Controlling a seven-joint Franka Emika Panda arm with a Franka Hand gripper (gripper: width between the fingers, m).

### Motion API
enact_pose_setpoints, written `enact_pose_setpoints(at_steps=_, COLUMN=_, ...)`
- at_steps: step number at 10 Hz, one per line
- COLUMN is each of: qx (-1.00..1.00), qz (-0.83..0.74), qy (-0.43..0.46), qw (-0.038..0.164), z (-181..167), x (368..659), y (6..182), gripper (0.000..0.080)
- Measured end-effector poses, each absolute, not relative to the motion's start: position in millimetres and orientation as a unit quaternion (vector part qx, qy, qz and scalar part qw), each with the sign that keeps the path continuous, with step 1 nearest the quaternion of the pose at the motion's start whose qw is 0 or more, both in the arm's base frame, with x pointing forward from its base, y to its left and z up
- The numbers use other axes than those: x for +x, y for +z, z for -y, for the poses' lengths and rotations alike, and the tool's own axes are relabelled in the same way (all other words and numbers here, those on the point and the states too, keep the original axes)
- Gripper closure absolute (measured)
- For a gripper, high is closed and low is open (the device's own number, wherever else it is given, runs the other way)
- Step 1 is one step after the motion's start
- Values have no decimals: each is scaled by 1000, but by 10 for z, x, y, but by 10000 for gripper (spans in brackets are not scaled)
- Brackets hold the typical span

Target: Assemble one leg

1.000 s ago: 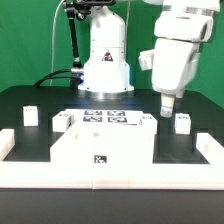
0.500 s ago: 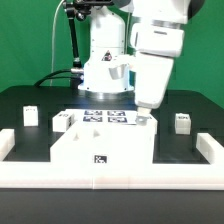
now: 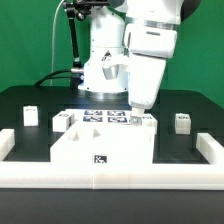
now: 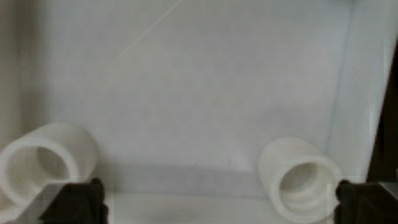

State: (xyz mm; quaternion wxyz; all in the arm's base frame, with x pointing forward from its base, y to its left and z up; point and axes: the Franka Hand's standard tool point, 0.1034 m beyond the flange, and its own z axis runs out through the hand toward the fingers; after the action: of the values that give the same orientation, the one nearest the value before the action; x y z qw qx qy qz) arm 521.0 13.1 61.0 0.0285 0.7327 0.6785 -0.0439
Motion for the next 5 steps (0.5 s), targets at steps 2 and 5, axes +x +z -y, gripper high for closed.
enact_pose_setpoints(at_steps=2, qx=731, qz=-682, qy=-24, qw=22, z=15, x=4928, y=396, gripper=150)
enact_pose_setpoints(at_steps=5, qx=736, qz=-677, qy=-26, qw=11, z=-37, x=4802, y=201, gripper=150)
